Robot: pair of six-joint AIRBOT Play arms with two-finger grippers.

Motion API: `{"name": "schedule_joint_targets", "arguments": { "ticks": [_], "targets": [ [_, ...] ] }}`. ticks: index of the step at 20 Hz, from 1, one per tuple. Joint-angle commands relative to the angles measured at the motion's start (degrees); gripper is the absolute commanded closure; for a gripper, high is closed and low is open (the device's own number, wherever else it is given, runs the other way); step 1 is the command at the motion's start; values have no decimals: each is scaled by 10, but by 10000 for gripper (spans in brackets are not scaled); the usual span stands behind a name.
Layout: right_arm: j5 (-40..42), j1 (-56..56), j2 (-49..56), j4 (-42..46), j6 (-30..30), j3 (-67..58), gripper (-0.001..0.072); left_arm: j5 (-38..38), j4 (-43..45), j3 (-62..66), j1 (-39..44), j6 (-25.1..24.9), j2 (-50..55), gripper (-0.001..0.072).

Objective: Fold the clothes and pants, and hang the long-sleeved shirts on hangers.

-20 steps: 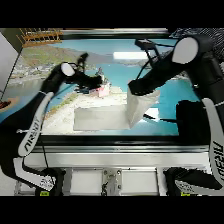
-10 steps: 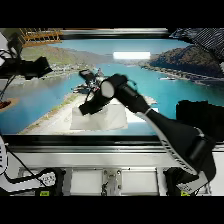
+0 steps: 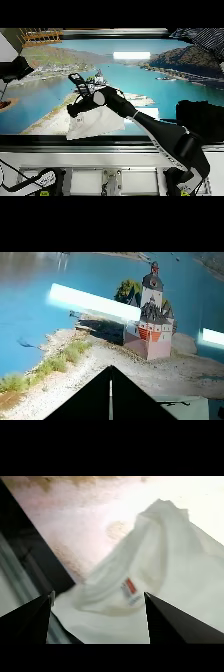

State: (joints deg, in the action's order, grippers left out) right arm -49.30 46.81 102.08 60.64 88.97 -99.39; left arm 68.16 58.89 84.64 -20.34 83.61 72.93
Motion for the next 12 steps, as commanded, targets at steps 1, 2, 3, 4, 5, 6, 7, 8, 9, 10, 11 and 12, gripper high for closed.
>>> {"name": "schedule_joint_targets", "arguments": {
  "ticks": [1,2,3,4,5,6,7,8,9,10,11,12],
  "targets": [
    [-55,-61,-82,101,8,110,108,-23,-1,-85,-2,-9,-45,703],
    [-65,-90,-112,108,7,165,108,-27,-1,-122,2,-11,-61,703],
    [-73,-121,-136,107,5,216,107,-30,-1,-159,7,-21,-78,703],
    [-80,-155,-158,105,2,268,107,-34,-2,-193,15,-26,-92,703],
    [-80,-189,-175,96,1,315,106,-40,-2,-227,28,-32,-106,703],
    [-78,-219,-184,77,0,353,106,-47,-1,-256,41,-33,-117,703],
    [-75,-249,-185,37,-21,386,106,-58,-1,-285,55,-33,-128,703],
    [-65,-272,-180,-13,-51,412,106,-69,-1,-307,69,-33,-135,703],
    [-50,-291,-172,-77,-90,436,105,-79,-1,-327,83,-33,-142,703],
    [-32,-302,-161,-133,-122,452,106,-88,-1,-342,95,-33,-146,703],
    [-17,-304,-147,-172,-144,459,106,-92,-2,-353,107,-33,-148,703],
    [-6,-302,-130,-207,-168,459,106,-93,-1,-358,117,-33,-148,703]
  ]
}}
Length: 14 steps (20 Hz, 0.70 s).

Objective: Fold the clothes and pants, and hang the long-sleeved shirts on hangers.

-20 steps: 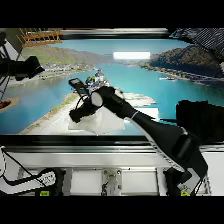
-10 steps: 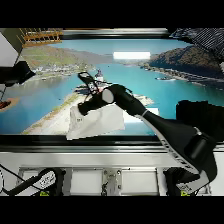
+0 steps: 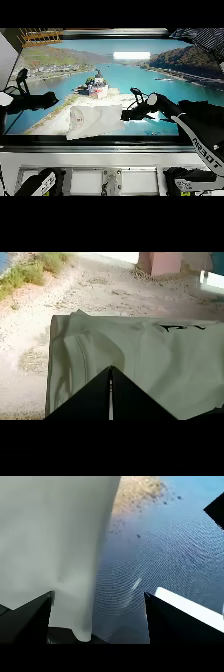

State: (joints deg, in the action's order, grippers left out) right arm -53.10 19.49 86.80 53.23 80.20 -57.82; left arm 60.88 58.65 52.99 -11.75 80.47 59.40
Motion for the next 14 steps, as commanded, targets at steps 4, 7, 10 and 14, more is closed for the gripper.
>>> {"name": "schedule_joint_targets", "arguments": {
  "ticks": [4,7,10,14],
  "targets": [
    [43,-10,85,-324,-206,39,129,-30,1,-42,61,-1,-12,703],
    [43,24,116,-370,-235,10,296,-33,1,-42,75,-1,-12,703],
    [42,45,118,-369,-260,-26,699,-31,0,-42,77,-1,-12,703],
    [18,-29,28,-159,-92,-86,700,-24,1,-42,77,-1,-12,703]
  ]
}}
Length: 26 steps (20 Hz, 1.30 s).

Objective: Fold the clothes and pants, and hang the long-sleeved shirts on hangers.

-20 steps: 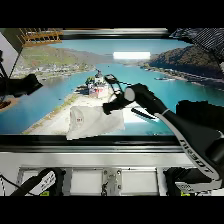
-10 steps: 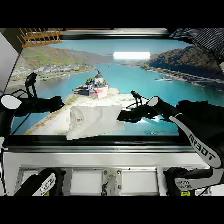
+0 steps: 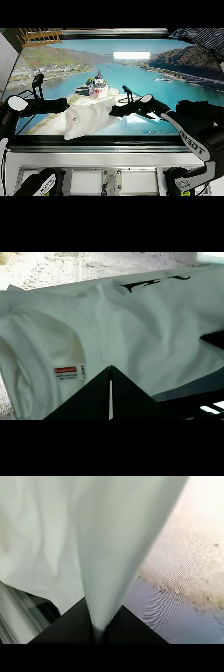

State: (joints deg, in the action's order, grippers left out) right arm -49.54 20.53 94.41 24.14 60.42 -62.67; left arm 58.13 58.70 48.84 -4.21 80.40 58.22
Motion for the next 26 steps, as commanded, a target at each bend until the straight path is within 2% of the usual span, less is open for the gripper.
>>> {"name": "schedule_joint_targets", "arguments": {
  "ticks": [1,3,6,10,13,17,20,26],
  "targets": [
    [-35,-76,-80,219,173,-50,700,3,0,0,2,0,0,703],
    [-68,-164,-152,363,261,-63,700,3,0,0,2,0,0,703],
    [-103,-318,-241,471,305,-63,700,2,0,0,2,0,0,703],
    [-114,-509,-306,481,305,-63,700,2,0,0,2,0,0,703],
    [-114,-599,-337,481,305,-63,700,2,0,0,2,0,0,703],
    [-117,-641,-370,490,345,-62,700,1,0,0,2,0,0,703],
    [-153,-640,-398,518,387,-54,700,2,0,0,2,0,0,703],
    [-221,-640,-476,632,418,61,700,2,0,0,2,0,0,703]
  ]
}}
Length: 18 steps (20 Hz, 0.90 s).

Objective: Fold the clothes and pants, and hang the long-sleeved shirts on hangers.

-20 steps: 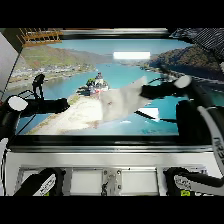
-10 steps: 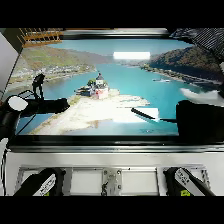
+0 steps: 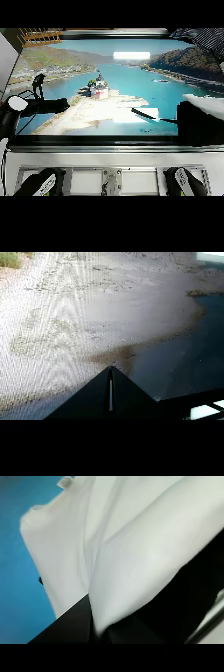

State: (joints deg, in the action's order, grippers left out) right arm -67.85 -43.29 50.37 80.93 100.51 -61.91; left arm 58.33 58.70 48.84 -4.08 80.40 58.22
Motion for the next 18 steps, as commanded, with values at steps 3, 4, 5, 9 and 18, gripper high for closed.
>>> {"name": "schedule_joint_targets", "arguments": {
  "ticks": [3,4,5,9,18],
  "targets": [
    [-42,-2,-73,116,17,129,699,1,0,0,0,-1,0,703],
    [-42,-3,-79,122,17,148,699,1,0,0,0,-1,0,703],
    [-42,-3,-81,126,17,164,697,2,0,0,0,0,0,703],
    [-42,-3,-78,128,15,197,684,2,0,0,0,-1,0,703],
    [20,30,-109,33,-174,110,107,1,0,0,0,0,0,703]
  ]
}}
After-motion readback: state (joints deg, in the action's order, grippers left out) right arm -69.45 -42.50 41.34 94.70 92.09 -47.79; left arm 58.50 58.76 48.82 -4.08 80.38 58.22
